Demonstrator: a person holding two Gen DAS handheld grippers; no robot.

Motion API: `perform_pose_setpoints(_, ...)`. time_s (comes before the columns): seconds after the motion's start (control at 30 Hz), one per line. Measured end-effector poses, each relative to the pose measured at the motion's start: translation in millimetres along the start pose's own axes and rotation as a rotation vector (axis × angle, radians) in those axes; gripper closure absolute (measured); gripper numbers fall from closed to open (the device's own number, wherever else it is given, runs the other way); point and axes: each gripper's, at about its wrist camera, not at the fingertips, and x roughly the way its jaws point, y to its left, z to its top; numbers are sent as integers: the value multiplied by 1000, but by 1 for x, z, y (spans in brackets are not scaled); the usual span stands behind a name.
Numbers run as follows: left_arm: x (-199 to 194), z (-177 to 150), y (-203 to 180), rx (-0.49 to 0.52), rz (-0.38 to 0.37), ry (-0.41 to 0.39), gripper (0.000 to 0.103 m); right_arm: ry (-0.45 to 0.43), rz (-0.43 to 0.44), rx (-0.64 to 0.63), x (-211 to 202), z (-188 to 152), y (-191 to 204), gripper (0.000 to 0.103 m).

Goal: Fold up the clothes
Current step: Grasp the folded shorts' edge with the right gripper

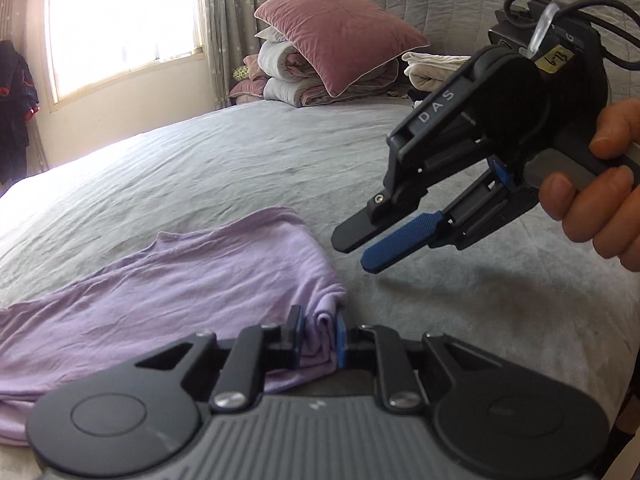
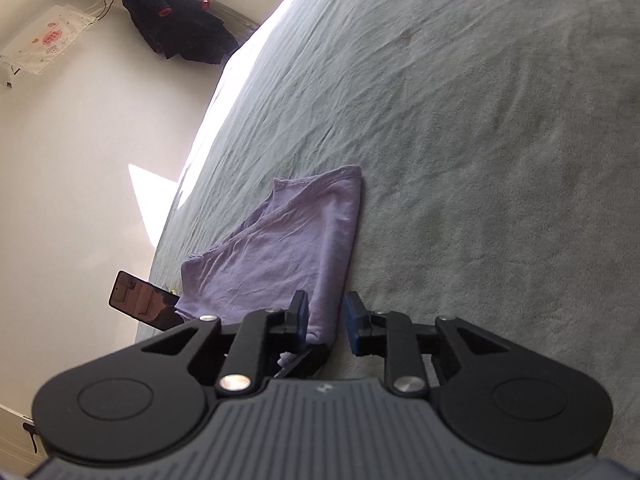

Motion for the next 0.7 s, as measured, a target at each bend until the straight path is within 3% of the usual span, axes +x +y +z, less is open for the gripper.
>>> perform_pose_setpoints(0.03, -1, -2, -5, 32, 15, 2, 72, -3, 0, -2, 3, 2, -1, 65)
perform_pose_setpoints(0.17, -2, -3, -11, 69, 42, 4, 72, -39, -11, -39, 20, 12, 3, 66)
perform_pose_setpoints(0.2, -3, -3, -10, 57, 36, 7, 73, -50, -17, -53, 24, 16, 4, 67)
perform_pose_setpoints(0.27, -3, 0, -9, 40, 30, 10, 89, -74, -28, -81, 34, 23, 6, 72)
perform_pose_setpoints(0.33, -2, 2, -16, 67, 53, 14, 94, -97, -37, -105, 44, 30, 8, 78)
perform_pose_setpoints(0.43, -2, 3, -24, 90, 84, 23, 96, -135, -43, -100, 53, 39, 3, 97)
perform_pose_setpoints(0.7, -11, 23, -33, 8, 100, -3, 99, -188, 3, -23, 49, 47, -10, 98)
